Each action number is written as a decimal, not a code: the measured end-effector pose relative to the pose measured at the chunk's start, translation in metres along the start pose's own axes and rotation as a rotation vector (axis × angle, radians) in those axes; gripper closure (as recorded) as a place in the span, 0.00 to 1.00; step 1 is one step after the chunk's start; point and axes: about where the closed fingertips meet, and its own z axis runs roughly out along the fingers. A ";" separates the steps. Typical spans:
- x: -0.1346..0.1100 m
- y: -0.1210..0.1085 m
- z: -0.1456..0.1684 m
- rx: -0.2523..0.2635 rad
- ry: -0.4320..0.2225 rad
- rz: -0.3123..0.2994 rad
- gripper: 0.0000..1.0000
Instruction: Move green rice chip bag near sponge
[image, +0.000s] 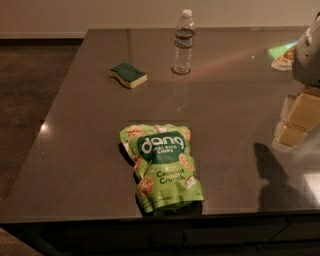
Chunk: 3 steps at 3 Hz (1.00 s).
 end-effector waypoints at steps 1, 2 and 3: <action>0.000 0.000 0.000 0.000 0.000 0.000 0.00; -0.001 -0.001 -0.001 0.000 0.005 0.003 0.00; -0.010 0.006 0.006 -0.047 0.016 0.054 0.00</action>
Offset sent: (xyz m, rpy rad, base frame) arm 0.0014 0.0019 -0.0026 -0.0139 0.0316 -0.0135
